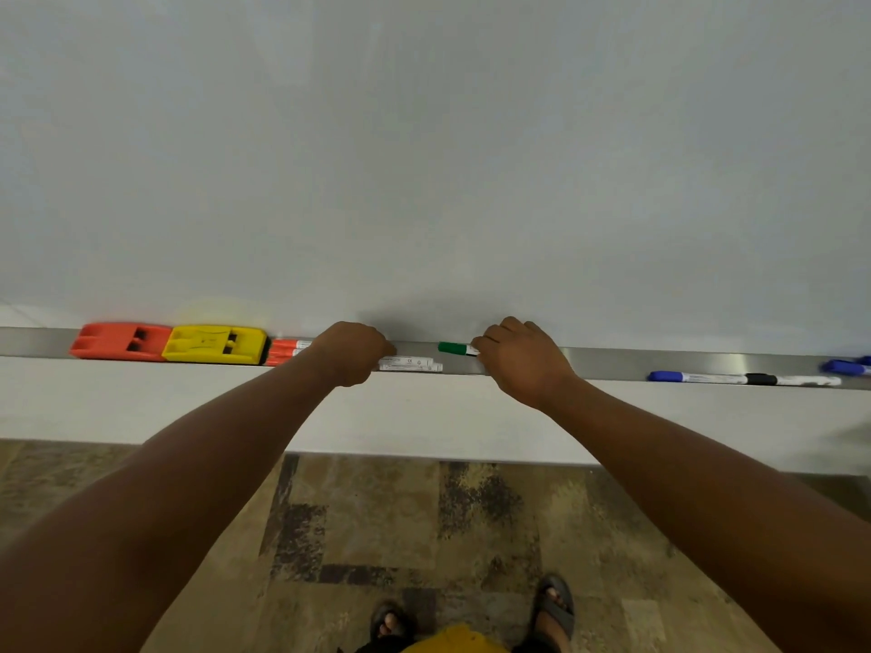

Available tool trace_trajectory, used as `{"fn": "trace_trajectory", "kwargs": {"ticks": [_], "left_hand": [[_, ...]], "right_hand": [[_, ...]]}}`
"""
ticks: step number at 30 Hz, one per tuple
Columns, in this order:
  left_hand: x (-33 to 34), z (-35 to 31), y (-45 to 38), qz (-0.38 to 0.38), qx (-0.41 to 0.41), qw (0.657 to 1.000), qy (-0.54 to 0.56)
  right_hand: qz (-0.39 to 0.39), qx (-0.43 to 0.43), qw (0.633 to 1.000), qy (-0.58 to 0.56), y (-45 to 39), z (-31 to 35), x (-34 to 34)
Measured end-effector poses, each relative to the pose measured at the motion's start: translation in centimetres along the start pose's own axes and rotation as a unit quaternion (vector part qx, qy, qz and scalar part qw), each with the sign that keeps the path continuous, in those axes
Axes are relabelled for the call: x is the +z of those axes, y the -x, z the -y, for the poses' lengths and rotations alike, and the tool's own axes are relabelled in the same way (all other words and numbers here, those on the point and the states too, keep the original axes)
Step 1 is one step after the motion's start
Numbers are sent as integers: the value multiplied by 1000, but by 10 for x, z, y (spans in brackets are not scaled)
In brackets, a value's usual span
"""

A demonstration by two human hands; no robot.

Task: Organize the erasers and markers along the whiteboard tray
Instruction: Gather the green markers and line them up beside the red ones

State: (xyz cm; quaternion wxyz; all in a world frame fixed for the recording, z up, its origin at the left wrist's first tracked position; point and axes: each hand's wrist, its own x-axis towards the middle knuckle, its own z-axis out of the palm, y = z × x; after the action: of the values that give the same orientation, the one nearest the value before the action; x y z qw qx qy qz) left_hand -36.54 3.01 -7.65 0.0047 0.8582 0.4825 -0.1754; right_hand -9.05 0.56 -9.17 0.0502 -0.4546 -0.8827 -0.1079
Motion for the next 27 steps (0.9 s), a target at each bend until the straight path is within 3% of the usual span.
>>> {"fn": "trace_trajectory", "kwargs": {"ticks": [7, 12, 27], "left_hand": [[-4, 13, 0, -8, -7, 999, 53], [-3, 5, -7, -4, 9, 1000, 23], [10, 14, -1, -12, -10, 999, 52]], "right_hand": [[-23, 32, 999, -10, -21, 10, 1], [-43, 74, 995, -45, -30, 20, 2], [-6, 70, 997, -43, -32, 34, 7]]}}
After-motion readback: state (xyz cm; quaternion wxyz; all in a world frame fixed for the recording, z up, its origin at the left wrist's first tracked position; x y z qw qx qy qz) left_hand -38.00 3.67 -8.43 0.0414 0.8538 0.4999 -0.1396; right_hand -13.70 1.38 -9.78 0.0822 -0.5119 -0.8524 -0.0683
